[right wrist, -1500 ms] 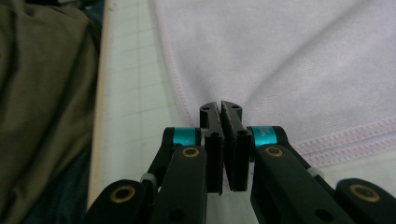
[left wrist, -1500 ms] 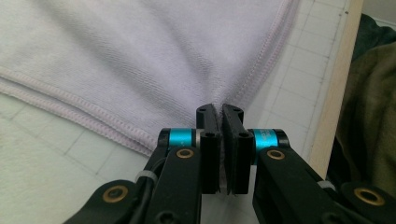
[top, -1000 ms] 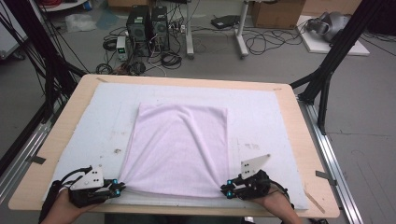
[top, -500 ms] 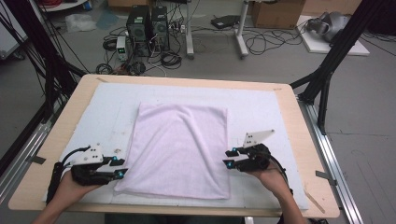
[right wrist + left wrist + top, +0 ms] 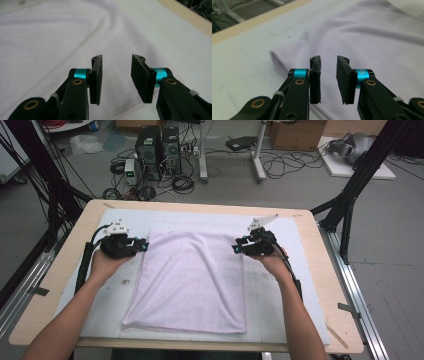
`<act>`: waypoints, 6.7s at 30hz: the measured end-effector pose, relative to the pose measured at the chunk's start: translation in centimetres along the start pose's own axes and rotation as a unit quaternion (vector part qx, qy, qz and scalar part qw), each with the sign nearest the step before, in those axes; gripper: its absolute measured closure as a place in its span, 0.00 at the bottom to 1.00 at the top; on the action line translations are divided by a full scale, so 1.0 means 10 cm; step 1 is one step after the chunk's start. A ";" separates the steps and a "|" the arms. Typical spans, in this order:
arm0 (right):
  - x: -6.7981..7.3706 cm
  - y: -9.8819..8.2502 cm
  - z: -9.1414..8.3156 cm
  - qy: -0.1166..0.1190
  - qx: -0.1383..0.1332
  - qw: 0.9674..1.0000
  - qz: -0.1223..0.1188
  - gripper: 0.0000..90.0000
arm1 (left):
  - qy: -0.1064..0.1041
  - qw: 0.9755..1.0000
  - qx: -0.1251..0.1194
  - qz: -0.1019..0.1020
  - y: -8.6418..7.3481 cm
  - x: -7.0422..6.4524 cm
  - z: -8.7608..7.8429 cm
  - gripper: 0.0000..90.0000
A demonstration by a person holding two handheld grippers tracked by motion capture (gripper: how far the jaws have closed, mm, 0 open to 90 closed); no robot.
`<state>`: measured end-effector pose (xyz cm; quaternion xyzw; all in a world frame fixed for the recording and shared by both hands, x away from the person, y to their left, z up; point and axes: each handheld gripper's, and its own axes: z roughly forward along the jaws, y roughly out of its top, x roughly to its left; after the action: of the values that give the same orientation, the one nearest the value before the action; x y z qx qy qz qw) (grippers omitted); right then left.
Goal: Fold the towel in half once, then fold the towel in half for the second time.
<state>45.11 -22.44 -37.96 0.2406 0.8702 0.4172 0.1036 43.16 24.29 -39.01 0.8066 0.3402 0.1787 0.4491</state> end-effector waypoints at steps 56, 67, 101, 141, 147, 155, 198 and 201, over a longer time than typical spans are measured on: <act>0.03 -0.15 0.07 0.008 -0.024 0.998 0.060 0.56 | 0.001 1.000 0.000 -0.025 -0.05 0.04 0.12 0.57; 0.18 -0.08 0.14 0.010 -0.007 0.999 0.032 0.47 | -0.003 1.000 -0.002 -0.021 -0.13 -0.02 0.02 0.52; 0.04 0.01 0.12 -0.006 -0.003 1.000 0.018 0.47 | 0.007 1.000 -0.002 -0.006 0.07 0.02 0.00 0.57; -0.37 -0.42 0.51 -0.047 0.032 0.993 0.102 0.71 | 0.042 0.994 0.072 -0.074 -0.29 0.34 0.53 0.74; -0.35 -0.39 0.53 -0.021 0.030 0.994 0.105 0.92 | 0.040 0.994 0.071 -0.072 -0.27 0.30 0.55 0.93; -0.32 -0.28 0.32 -0.027 0.000 0.996 0.087 0.95 | 0.025 0.997 0.033 -0.064 -0.17 0.29 0.37 0.95; 0.45 -0.40 -0.28 0.027 -0.012 0.999 0.032 0.49 | -0.059 0.998 -0.001 -0.010 -0.35 -0.33 -0.42 0.50; 0.42 -0.40 -0.16 0.039 -0.002 0.998 0.042 0.50 | -0.066 0.998 0.004 -0.007 -0.30 -0.32 -0.34 0.61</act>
<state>39.54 -23.52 -40.01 0.2607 0.8617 0.4321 0.0527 37.73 25.19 -39.67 0.8162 0.3161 0.1209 0.4682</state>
